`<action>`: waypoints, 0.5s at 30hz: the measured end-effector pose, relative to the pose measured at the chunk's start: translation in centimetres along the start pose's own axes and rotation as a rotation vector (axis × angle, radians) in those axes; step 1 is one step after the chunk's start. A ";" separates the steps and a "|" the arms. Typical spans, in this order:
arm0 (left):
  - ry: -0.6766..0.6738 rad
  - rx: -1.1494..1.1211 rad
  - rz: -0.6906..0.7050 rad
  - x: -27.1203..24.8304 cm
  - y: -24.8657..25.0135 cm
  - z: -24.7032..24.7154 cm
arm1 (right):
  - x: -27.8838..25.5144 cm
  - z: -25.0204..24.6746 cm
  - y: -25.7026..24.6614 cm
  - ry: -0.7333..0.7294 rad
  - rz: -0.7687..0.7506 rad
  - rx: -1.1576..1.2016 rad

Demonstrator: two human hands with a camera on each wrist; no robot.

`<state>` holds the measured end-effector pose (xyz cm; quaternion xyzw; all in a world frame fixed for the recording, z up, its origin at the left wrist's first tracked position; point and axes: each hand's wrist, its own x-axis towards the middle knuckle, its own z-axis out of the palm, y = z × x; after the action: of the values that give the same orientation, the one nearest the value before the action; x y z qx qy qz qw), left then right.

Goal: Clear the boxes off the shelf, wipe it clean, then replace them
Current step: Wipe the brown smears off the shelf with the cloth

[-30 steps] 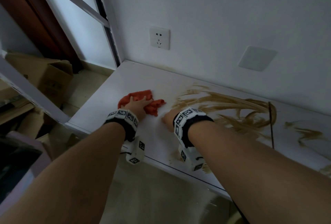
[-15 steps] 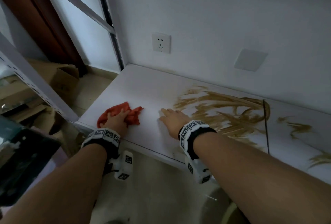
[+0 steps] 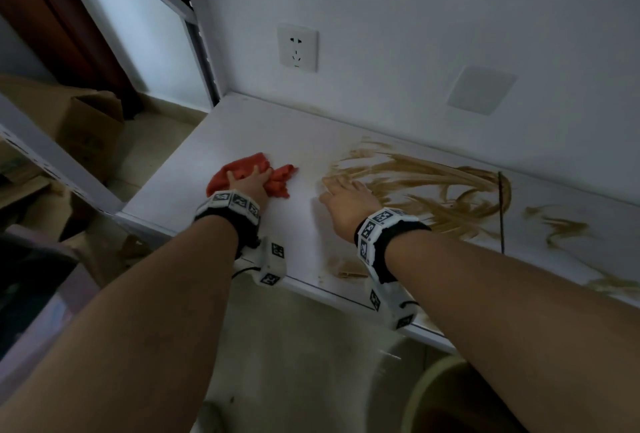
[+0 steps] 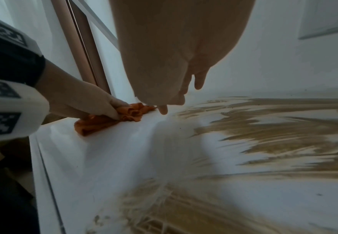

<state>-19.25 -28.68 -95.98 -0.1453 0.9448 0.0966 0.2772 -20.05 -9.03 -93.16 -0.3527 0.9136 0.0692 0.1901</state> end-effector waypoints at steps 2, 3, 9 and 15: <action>0.001 0.058 0.079 -1.0 2.0 0.6 | -0.3 -0.1 -0.1 -0.001 0.012 -0.001; -0.008 0.065 0.097 -1.7 2.8 0.9 | -0.5 -0.1 -0.3 0.007 0.021 0.000; -0.104 0.071 0.239 -5.1 2.4 3.8 | -2.0 0.1 -2.1 0.020 0.019 0.024; 0.050 -0.105 0.144 -6.7 -4.5 5.8 | -3.5 0.2 -3.8 0.033 0.000 0.001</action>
<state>-9.51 -29.91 -97.52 -0.0936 0.9530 0.1621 0.2380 -15.06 -9.64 -91.88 -0.3539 0.9166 0.0629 0.1752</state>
